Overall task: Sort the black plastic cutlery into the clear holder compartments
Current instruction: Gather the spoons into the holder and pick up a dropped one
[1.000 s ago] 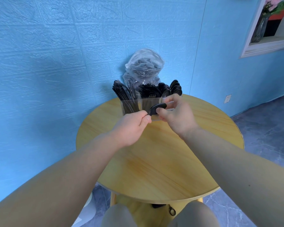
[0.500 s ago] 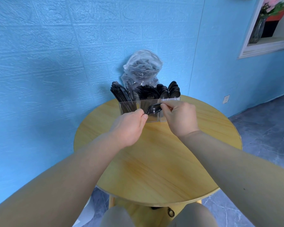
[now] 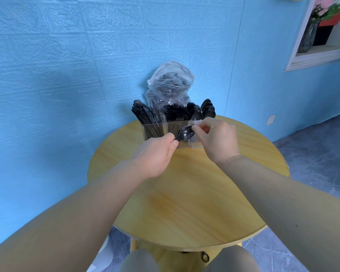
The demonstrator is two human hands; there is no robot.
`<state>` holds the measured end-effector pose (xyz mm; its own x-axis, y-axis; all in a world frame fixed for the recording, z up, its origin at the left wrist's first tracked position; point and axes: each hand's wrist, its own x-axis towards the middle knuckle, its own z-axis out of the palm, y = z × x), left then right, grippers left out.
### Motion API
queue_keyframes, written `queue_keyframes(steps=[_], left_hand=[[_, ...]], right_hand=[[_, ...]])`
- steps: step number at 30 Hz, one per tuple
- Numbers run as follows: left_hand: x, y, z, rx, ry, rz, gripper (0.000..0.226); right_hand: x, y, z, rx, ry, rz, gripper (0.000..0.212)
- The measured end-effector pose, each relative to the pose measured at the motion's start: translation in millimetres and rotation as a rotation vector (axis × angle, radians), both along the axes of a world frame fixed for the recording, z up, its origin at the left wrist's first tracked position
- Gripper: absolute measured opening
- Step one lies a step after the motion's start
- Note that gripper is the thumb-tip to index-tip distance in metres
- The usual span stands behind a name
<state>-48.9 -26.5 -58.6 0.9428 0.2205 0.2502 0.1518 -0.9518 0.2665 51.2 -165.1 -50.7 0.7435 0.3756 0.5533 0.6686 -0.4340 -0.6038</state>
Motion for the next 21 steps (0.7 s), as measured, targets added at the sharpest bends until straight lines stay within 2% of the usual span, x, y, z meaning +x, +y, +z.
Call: queue_keyframes(steps=[3,6,9,15,19,21], left_hand=[[1,1,0,-0.005,-0.004,-0.008,0.032],[2,0,2,-0.027,-0.02,0.004,0.031],[3,-4,6,-0.035,0.001,-0.003,0.033],[12,-6,14,-0.015,-0.052,-0.031,0.035],[20,-9,20,0.035,-0.092,-0.039,0.035],[28,-12,26,0.08,-0.12,-0.059,0.031]], right_hand=[[3,-1,-1,0.059,0.154,0.044,0.011],[1,-2,3,0.202,0.394,0.187,0.001],[-1,-2,8,0.33,0.526,0.24,0.01],[-1,-4,14,0.514,0.613,0.289,0.012],[3,-7,18,0.516,0.55,0.246,0.015],[11,-10,23,0.463,0.453,0.185,0.015]])
